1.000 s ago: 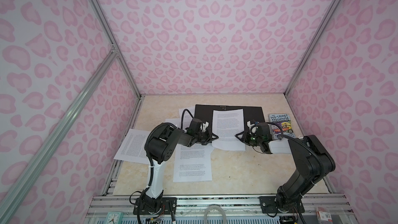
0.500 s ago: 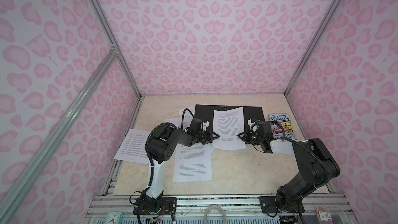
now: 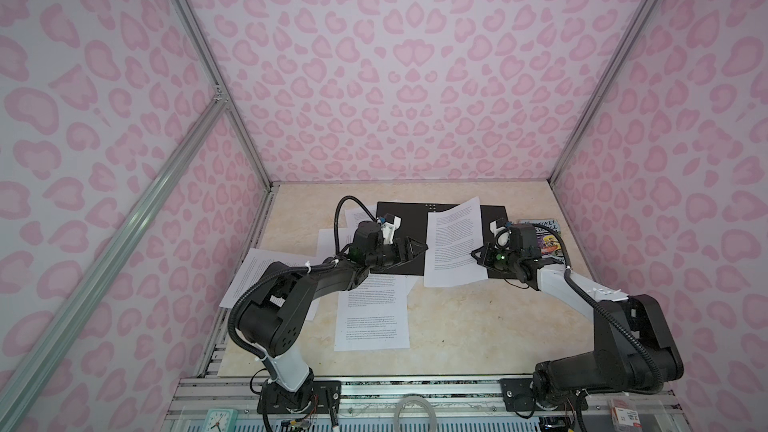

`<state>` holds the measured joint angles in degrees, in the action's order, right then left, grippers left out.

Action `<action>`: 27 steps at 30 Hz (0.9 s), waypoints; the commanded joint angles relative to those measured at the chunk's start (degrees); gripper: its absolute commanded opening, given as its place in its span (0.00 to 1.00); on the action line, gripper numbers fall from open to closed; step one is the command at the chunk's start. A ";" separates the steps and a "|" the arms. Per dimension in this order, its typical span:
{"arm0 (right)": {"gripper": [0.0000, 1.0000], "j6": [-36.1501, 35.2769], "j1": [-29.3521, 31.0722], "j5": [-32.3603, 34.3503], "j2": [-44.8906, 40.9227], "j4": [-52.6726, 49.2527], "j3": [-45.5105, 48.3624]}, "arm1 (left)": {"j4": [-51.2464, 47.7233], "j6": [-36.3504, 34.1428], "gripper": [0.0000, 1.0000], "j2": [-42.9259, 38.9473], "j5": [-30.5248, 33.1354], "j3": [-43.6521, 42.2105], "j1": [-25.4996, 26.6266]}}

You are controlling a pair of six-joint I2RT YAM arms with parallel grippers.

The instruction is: Put the files into the folder

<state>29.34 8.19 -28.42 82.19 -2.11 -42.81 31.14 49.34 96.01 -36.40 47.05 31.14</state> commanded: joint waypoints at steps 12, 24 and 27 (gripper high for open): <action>0.00 -11.68 -0.89 26.11 0.84 -25.40 -12.89 | -4.56 -18.99 0.98 -33.35 23.98 -13.33 14.88; 0.00 -11.86 -4.58 23.78 6.40 -25.14 -17.13 | -9.28 -19.19 0.98 -28.96 24.18 -9.80 14.93; 0.00 -13.17 -4.43 21.81 7.62 -24.83 -17.87 | -9.54 -19.31 0.98 -28.44 24.02 -9.43 14.98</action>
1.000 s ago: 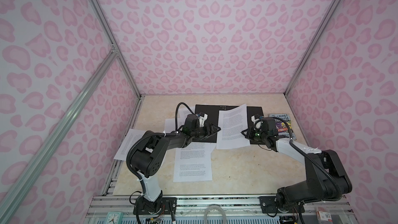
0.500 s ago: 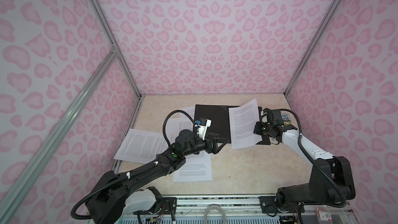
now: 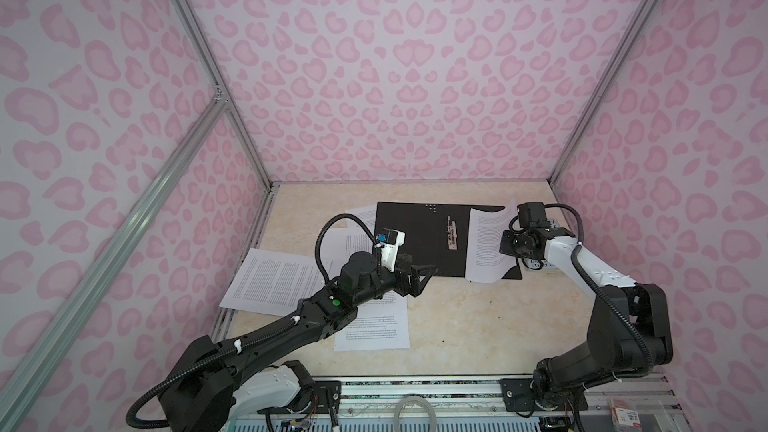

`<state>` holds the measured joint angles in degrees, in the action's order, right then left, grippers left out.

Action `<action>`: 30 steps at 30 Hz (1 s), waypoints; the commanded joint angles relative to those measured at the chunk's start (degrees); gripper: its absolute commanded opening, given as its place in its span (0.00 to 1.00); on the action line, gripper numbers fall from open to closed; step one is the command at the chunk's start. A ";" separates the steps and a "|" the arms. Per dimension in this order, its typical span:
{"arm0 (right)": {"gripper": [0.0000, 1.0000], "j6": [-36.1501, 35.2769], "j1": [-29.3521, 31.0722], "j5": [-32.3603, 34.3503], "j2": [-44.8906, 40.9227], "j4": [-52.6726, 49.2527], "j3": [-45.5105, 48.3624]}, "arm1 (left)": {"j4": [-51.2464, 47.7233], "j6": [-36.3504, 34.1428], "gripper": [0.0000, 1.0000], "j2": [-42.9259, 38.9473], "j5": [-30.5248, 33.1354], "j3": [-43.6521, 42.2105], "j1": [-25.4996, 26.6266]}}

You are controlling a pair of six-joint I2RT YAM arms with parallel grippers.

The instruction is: Put the files into the folder

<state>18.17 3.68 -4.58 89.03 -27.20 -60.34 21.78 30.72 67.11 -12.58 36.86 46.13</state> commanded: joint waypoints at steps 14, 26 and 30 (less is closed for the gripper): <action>0.00 -6.57 1.59 -7.27 -0.24 5.90 0.46 | -1.21 -1.10 0.98 3.19 0.63 1.90 -0.06; 0.00 -6.59 1.71 -9.23 0.72 7.51 0.31 | -1.85 -1.04 0.98 4.85 0.89 2.60 -0.06; 0.00 -6.06 1.67 -8.76 1.21 7.17 -0.22 | -2.00 -1.01 0.98 5.04 0.80 2.72 -0.07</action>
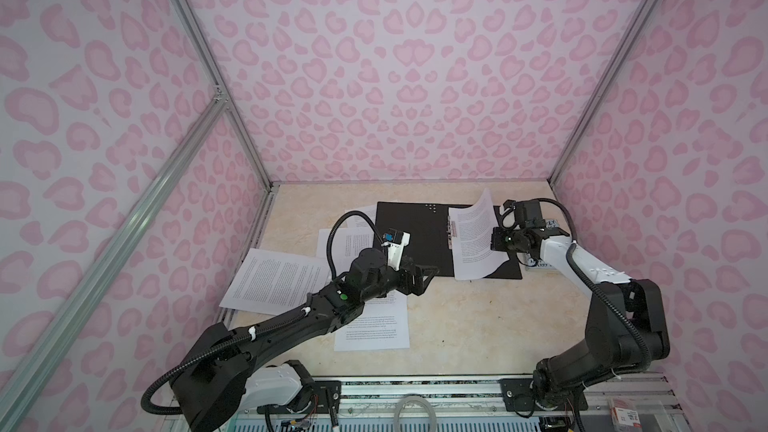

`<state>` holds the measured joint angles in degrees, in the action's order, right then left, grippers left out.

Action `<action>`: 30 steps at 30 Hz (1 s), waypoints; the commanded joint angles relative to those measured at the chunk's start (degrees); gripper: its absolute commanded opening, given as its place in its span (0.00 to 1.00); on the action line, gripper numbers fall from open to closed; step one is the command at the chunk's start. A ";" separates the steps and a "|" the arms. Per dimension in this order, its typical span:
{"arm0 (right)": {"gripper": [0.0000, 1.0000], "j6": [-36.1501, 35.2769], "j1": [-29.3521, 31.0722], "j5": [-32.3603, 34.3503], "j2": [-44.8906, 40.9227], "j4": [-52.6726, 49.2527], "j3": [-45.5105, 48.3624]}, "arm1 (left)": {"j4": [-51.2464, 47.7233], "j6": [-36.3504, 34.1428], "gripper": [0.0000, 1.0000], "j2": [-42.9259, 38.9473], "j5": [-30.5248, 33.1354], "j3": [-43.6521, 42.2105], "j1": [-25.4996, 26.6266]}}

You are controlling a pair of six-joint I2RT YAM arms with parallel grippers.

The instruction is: Put the files into the folder

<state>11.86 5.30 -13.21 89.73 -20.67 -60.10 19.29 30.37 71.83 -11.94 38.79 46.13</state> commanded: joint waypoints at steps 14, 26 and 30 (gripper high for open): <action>0.00 0.49 0.16 -0.12 3.10 -0.07 -1.87 | -0.13 -0.58 0.98 1.52 0.09 1.47 -0.01; 0.00 0.80 0.21 0.30 4.08 -0.15 -2.97 | -0.30 -0.40 0.98 2.39 -0.16 1.82 -0.05; 0.00 0.97 0.19 -0.12 4.33 0.03 -3.19 | -0.47 -0.40 0.98 2.68 -0.18 1.99 -0.07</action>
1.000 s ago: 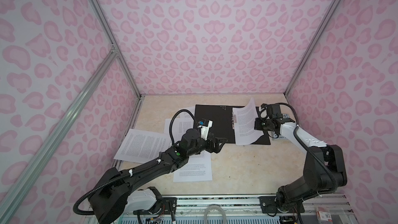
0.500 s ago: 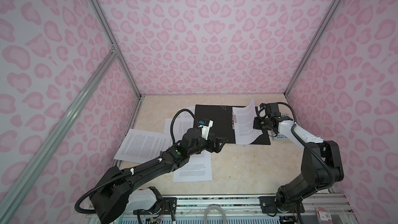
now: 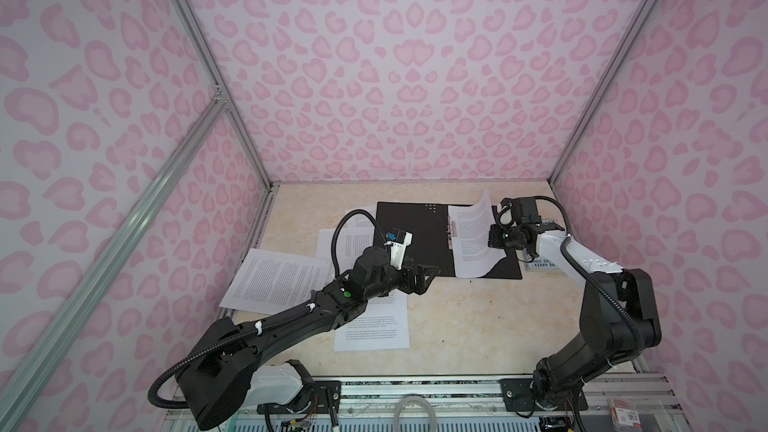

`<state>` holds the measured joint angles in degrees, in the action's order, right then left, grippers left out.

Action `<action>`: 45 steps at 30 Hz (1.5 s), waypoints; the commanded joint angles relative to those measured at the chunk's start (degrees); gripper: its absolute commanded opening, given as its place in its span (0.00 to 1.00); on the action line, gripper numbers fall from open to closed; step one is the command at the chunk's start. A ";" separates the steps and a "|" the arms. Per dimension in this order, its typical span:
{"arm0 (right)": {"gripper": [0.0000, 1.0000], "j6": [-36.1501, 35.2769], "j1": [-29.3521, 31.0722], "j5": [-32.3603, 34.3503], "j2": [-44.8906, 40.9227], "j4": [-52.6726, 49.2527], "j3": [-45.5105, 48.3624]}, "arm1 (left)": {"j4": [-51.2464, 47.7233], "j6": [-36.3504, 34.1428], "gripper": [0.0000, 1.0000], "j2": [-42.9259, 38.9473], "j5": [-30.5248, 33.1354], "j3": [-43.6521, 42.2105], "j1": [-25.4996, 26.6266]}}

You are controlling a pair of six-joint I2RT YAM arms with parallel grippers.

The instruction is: Put the files into the folder

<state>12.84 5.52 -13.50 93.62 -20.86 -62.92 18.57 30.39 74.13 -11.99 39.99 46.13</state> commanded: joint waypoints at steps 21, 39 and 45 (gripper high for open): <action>0.00 0.50 -0.62 -1.62 2.78 0.61 -1.23 | 0.07 -0.42 0.98 1.28 -0.49 1.23 -0.07; 0.37 2.86 -2.24 2.04 3.31 -0.47 -0.01 | -0.02 -0.51 0.98 1.41 -0.49 1.32 -0.05; 0.48 4.11 -3.50 4.12 4.89 -1.37 -0.26 | 0.07 -0.33 0.98 1.81 -0.76 1.41 -0.05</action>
<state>15.94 2.20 -11.49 97.45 -20.95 -63.11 18.04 30.41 75.59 -12.21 40.62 46.13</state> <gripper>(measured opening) 0.480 0.977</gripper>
